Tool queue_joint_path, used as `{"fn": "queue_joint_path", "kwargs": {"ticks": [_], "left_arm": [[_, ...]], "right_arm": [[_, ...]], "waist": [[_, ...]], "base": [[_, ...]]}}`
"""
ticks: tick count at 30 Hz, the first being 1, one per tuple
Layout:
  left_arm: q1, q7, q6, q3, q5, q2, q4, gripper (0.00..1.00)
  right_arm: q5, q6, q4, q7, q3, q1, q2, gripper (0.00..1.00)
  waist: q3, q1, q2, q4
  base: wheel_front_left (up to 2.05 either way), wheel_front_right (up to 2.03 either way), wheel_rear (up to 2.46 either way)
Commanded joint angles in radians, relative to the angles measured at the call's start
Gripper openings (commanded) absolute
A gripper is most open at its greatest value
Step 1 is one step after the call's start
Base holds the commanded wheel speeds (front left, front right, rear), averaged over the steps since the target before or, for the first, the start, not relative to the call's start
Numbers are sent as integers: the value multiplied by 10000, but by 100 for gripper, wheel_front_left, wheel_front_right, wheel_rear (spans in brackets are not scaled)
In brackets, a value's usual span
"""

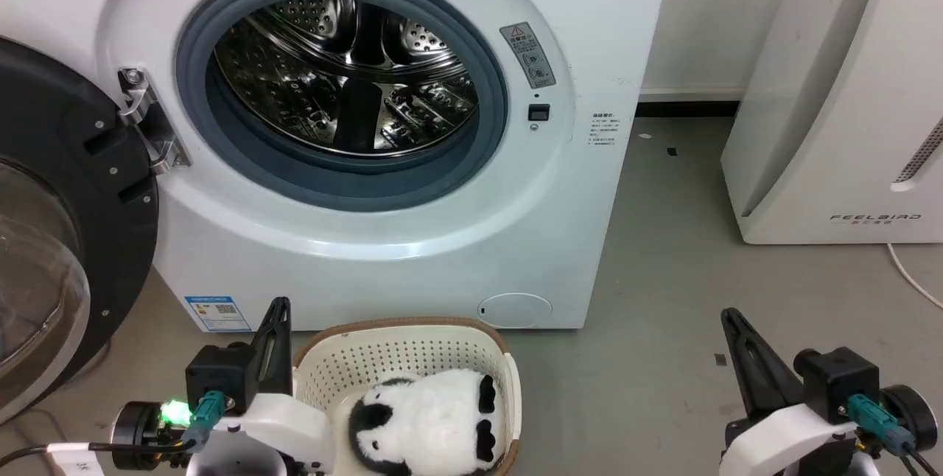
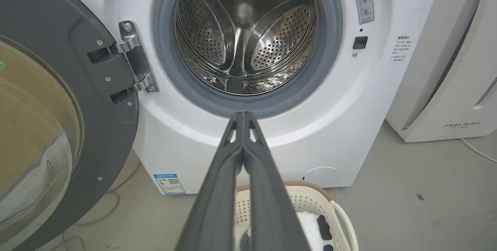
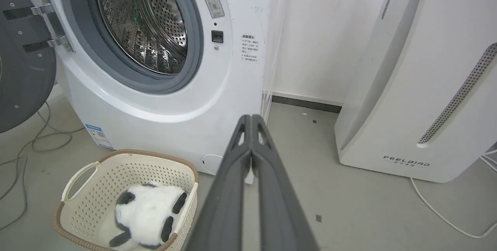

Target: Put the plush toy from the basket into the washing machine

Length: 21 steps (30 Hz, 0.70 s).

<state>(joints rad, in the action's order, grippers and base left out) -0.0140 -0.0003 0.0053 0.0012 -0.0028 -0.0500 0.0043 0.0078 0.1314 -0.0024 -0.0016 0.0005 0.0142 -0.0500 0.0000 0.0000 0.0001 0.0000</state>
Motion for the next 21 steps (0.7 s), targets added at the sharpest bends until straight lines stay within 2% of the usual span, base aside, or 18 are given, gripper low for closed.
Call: {"fn": "queue_joint_path", "kwargs": {"ticks": [1, 16, 17, 18, 19, 21], "left_arm": [[140, 3, -53, -12, 28, -3, -43, 0], [140, 3, -53, -12, 28, -3, -43, 0], [0, -1, 1, -4, -1, 0, 0, 100], [-3, -4, 8, -2, -3, 0, 5, 0], [-3, -5, 10, -1, -4, 0, 8, 100], [-8, -47, 47, -19, -18, 0, 20, 100]], "right_arm": [[-78, -7, 24, 16, -5, -142, -2, 0], [-78, -7, 24, 16, -5, -142, -2, 0], [2, 0, 0, -3, -2, 0, 0, 100], [9, 2, -2, -4, -2, 3, 0, 0], [11, 2, -2, -5, 0, 3, 0, 100], [67, 2, -21, -47, -29, 2, 0, 100]], "waist": [[0, 0, -1, 0], [0, 0, -1, 0], [1, 0, -1, 0], [1, 0, -1, 0], [1, 0, -1, 0], [7, 0, -1, -1]], "base": [[0, 0, 0], [0, 0, 0], [0, 0, 0], [0, 0, 0], [0, 0, 0], [0, 0, 0]]}}
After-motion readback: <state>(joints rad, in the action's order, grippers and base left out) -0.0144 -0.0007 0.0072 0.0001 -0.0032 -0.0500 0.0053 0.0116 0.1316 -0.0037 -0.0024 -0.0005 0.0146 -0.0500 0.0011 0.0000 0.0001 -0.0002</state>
